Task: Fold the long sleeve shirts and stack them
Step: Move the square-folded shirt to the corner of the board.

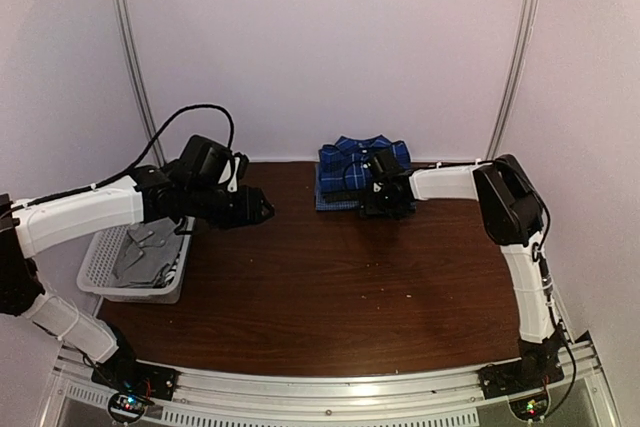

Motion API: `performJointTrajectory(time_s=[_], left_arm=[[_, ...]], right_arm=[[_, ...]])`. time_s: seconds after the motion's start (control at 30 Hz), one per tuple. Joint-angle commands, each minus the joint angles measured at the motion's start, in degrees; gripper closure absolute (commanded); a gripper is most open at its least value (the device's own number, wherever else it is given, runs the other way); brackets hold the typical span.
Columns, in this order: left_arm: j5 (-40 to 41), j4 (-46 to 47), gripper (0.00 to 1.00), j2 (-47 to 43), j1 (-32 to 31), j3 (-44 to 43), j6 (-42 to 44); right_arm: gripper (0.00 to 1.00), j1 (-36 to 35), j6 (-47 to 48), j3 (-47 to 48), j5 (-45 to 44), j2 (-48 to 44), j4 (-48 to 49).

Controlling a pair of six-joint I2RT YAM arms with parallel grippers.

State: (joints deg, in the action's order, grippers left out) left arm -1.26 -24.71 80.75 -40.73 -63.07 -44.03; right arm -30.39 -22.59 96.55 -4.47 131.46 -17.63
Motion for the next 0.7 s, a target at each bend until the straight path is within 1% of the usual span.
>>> performJointTrajectory(time_s=[0.0, 0.13, 0.3, 0.33, 0.53, 0.67], left_arm=[[0.4, 0.53, 0.37, -2.14, 0.98, 1.3, 1.31], [2.03, 0.46, 0.37, -2.62, 1.48, 1.93, 1.34], [2.21, 0.54, 0.37, -3.22, 1.55, 2.47, 1.14], [2.18, 0.54, 0.37, -3.22, 1.61, 2.51, 1.14], [1.98, 0.53, 0.37, -3.32, 1.62, 2.34, 1.17], [1.83, 0.52, 0.37, -3.47, 1.62, 2.33, 1.24]], right_arm=[[0.21, 1.03, 0.25, 3.39, 3.26, 4.6, -5.45], [0.21, 1.2, 0.22, 7.13, 4.36, 6.76, -6.19], [0.21, 1.89, 0.19, 8.5, 4.33, 7.71, -5.9], [0.2, 2.02, 0.27, 8.6, 5.53, 7.75, -5.74], [0.13, 2.42, 1.9, 9.27, 5.29, 6.52, -6.15], [0.12, 2.45, 2.33, 8.83, 6.13, 3.85, -7.34]])
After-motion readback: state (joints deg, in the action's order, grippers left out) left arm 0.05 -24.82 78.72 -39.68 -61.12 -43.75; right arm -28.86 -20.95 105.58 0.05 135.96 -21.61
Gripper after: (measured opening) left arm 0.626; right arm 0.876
